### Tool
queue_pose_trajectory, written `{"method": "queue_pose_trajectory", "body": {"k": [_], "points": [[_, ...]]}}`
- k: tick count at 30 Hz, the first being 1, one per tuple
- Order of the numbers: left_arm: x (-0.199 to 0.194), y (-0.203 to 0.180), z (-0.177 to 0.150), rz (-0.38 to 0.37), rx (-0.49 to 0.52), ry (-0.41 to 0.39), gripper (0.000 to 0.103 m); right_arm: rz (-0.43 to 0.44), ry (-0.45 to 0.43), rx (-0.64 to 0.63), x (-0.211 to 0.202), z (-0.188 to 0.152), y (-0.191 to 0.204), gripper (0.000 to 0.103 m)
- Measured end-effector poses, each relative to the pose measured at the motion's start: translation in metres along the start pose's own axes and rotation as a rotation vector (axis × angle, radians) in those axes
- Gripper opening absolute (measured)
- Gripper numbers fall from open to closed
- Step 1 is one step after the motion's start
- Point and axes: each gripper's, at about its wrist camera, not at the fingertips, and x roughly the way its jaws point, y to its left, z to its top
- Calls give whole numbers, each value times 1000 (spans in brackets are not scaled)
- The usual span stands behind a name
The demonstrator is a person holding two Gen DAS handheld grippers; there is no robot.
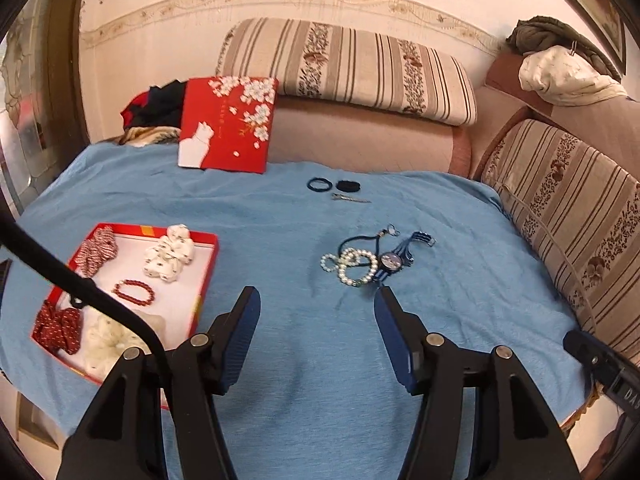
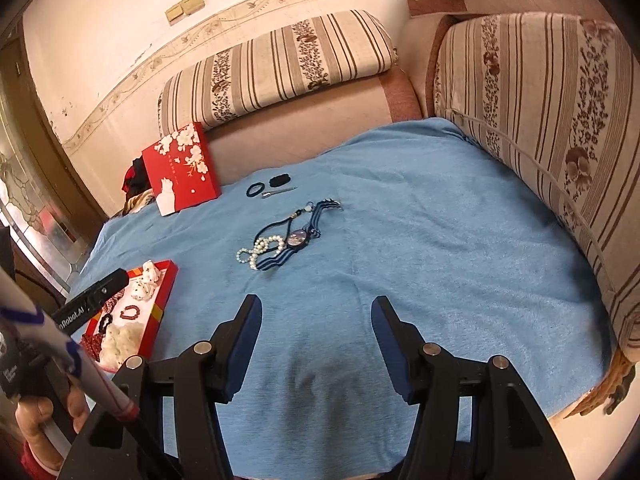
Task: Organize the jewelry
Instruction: 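Open both tools in the tray and withdraw them toward the watch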
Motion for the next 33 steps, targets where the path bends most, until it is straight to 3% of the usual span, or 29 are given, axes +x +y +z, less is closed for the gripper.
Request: {"method": "queue_pose_trajectory", "body": {"k": [5, 12, 15, 25, 28, 33], "points": [[-35, 27, -3, 16, -23, -73, 59, -10, -10, 2, -5, 2, 16, 62], [-94, 66, -7, 130, -29, -240, 80, -19, -19, -36, -11, 0, 54, 62], [-110, 81, -10, 163, -44, -272, 86, -22, -38, -76, -19, -2, 72, 62], [-139, 109, -18, 206, -83, -254, 86, -66, -126, -136, -27, 11, 87, 77], [-151, 118, -11, 229, -86, -262, 98, -104, -140, -184, -9, 12, 79, 84], [-124, 129, 3, 245, -53, -181, 98, -59, 33, -94, 55, 10, 41, 84]]}}
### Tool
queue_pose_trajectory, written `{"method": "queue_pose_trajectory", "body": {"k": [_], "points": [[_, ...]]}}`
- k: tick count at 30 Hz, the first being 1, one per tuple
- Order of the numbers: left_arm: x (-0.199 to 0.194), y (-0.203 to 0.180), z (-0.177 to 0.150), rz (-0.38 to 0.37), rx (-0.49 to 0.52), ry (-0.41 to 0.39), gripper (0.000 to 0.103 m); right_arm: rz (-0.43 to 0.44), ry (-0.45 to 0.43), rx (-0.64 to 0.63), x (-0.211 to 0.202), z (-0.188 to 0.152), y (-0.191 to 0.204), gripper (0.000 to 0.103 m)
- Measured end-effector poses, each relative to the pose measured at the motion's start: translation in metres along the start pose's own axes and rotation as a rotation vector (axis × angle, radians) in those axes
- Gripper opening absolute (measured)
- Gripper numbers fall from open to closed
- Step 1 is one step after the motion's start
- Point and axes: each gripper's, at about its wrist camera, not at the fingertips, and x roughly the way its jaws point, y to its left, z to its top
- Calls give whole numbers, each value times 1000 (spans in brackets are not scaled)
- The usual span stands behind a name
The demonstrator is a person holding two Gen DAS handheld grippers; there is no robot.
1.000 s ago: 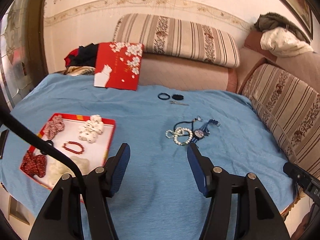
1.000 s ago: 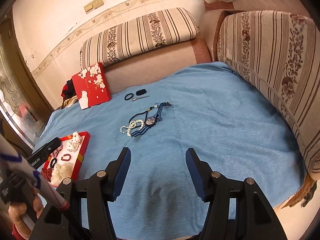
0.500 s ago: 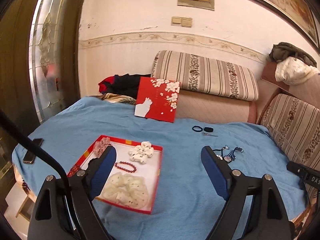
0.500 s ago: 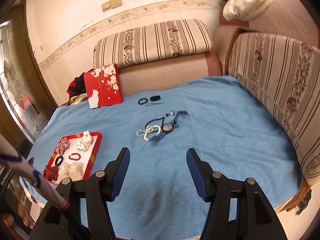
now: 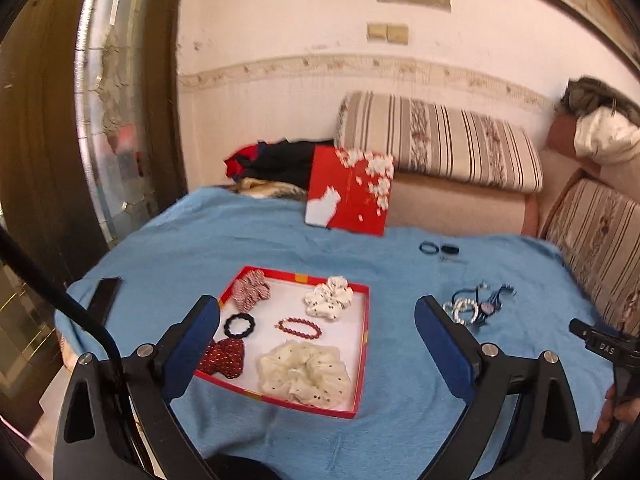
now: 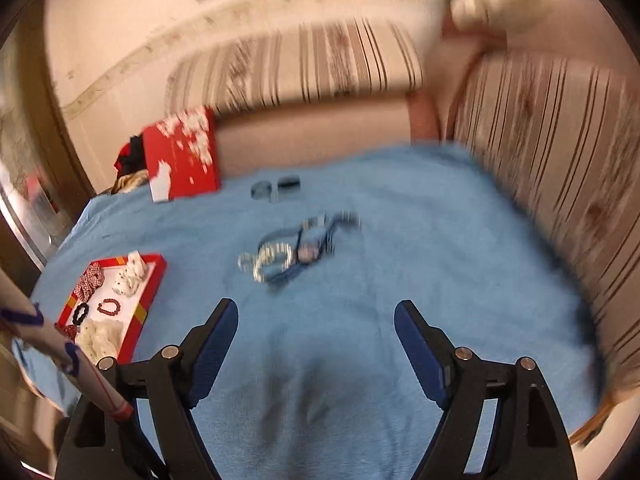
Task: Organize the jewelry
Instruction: 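Open both tools in the tray and withdraw them toward the watch, then grasp blue striped watch with right tool while left tool grasps black cord necklace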
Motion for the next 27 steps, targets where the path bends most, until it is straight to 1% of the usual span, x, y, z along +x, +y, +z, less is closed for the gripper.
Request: {"method": "queue_pose_trajectory", "body": {"k": [3, 4, 6, 7, 8, 10, 11, 13, 15, 17, 21, 26, 27], "points": [[37, -9, -3, -37, -7, 75, 98, 33, 87, 55, 32, -5, -17, 80], [59, -16, -5, -73, -20, 120, 97, 46, 106, 68, 40, -7, -21, 77], [83, -27, -9, -121, -37, 168, 97, 63, 139, 85, 57, -6, -29, 75], [104, -37, -12, -151, -44, 206, 97, 66, 147, 89, 64, -5, -32, 74], [118, -45, -14, -174, -43, 230, 96, 71, 152, 93, 71, -4, -35, 71], [140, -63, -18, -211, -23, 264, 84, 83, 160, 99, 85, 1, -40, 70], [157, -76, -20, -227, 2, 290, 81, 91, 162, 103, 92, 4, -43, 69], [181, -94, -23, -255, 31, 330, 68, 106, 168, 109, 108, 11, -47, 69], [206, -110, -26, -282, 46, 369, 65, 114, 173, 114, 125, 17, -50, 69], [235, -129, -28, -303, 59, 408, 64, 130, 175, 120, 144, 25, -54, 69], [279, -160, -21, -345, 100, 444, 64, 140, 172, 137, 172, 38, -60, 69], [345, -217, -12, -420, 196, 494, 64, 153, 159, 179, 201, 50, -70, 69], [357, -227, -11, -437, 208, 510, 63, 156, 155, 187, 207, 53, -72, 69]]}}
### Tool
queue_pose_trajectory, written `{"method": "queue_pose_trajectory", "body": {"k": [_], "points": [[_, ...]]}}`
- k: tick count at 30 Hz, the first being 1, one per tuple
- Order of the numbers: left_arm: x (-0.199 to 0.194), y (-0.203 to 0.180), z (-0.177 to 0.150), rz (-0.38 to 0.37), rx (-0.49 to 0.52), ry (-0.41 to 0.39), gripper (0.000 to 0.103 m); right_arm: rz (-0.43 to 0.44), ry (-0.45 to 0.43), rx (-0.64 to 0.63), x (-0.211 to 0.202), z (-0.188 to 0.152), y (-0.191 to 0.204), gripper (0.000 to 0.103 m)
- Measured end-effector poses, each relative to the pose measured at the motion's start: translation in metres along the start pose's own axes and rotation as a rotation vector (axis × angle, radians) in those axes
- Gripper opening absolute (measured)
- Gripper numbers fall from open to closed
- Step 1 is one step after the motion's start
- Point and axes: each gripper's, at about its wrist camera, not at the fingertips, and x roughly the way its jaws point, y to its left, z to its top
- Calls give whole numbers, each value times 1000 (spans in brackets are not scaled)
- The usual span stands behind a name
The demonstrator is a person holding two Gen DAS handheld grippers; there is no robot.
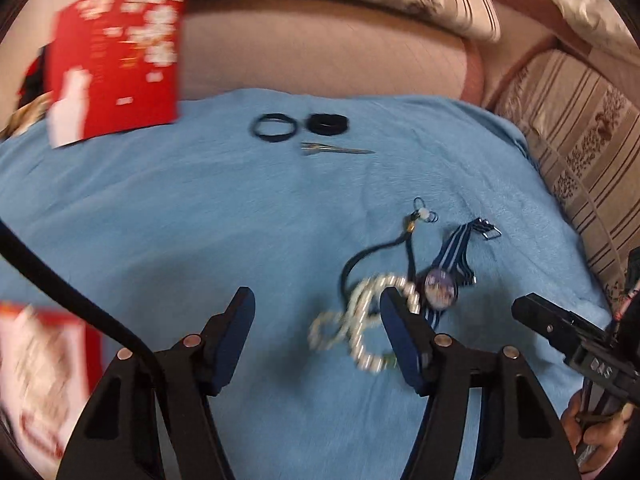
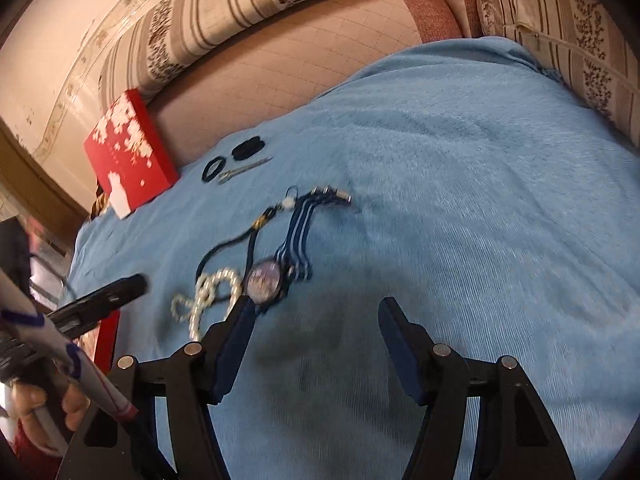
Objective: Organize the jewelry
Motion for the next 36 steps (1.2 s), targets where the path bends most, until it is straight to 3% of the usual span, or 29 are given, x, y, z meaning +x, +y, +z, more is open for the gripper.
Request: {"method": "queue_pose_trajectory", "body": {"k": [5, 11, 12, 13, 15, 16, 18, 19, 20, 29, 36], "points": [[53, -22, 29, -71, 78, 72, 60, 41, -14, 32, 16, 19, -7, 69], [87, -45, 42, -109, 197, 128, 57, 105, -26, 67, 32, 35, -6, 69], [88, -48, 42, -109, 211, 128, 48, 109, -24, 68, 36, 36, -5, 69], [89, -52, 42, -109, 237, 135, 29, 111, -22, 68, 39, 37, -4, 69], [91, -56, 41, -113, 255, 154, 3, 113, -18, 66, 47, 41, 0, 69], [91, -56, 41, -123, 249, 159, 3, 107, -18, 62, 50, 43, 2, 65], [87, -53, 39, -133, 225, 155, 3, 94, 0, 63, 59, 45, 4, 45], [84, -51, 38, -138, 210, 152, 3, 92, 17, 69, 64, 46, 3, 23], [80, -48, 36, -141, 193, 144, 3, 95, 33, 75, 68, 46, 2, 11], [-7, -12, 27, -197, 40, 15, 3, 120, -29, 59, 19, 40, 15, 4], [-87, -4, 8, -195, 15, -91, 3, 137, -68, -2, -37, 26, 38, 4]]}}
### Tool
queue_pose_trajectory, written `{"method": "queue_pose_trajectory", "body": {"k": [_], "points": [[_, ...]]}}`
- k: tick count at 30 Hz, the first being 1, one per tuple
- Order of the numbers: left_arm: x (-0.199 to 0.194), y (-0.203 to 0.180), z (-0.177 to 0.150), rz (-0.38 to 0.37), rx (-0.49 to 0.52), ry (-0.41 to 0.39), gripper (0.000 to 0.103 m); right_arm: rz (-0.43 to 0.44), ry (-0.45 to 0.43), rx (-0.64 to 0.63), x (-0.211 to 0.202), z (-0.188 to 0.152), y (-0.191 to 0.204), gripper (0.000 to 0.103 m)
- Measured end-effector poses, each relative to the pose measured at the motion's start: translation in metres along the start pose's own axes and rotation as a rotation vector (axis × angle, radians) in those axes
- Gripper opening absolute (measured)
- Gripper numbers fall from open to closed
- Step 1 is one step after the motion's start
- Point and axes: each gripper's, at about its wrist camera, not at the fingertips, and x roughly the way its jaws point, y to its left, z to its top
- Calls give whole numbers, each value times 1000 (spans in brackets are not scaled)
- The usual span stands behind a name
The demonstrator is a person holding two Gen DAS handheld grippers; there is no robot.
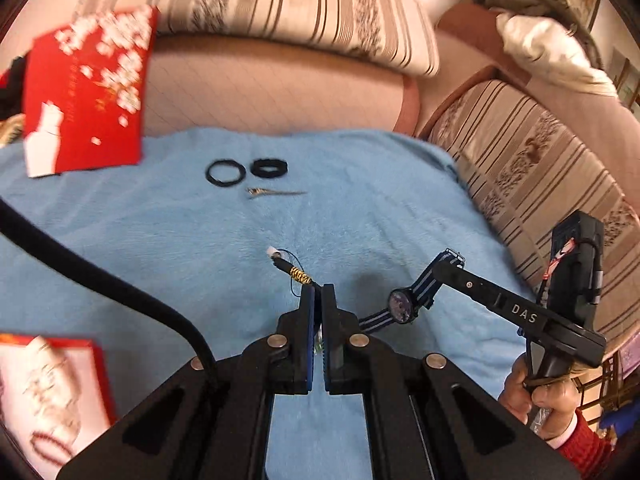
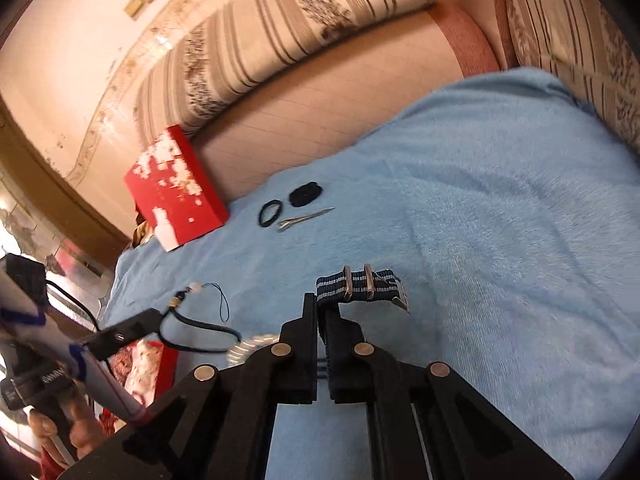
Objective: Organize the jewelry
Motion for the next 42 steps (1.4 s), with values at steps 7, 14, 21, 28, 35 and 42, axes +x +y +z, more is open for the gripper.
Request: {"method": "queue_pose_trajectory", "body": {"k": [7, 14, 21, 28, 35, 42], "points": [[-83, -17, -24, 4, 19, -82, 3, 19, -4, -41, -53, -22, 26, 4], [-133, -32, -71, 23, 20, -111, 3, 94, 34, -38, -95, -59, 44, 4], [-140, -19, -124, 23, -53, -64, 3, 167, 102, 88, -100, -97, 17, 4], [-127, -11, -158, 62, -89, -23, 3, -58, 147, 160, -79, -110, -50, 27], [-115, -13, -161, 52, -98, -7, 3, -105, 91, 128, -101, -105, -62, 47], [-103, -16, -164, 34, -107, 13, 3, -80, 196, 67, -59, -128, -38, 57]]}}
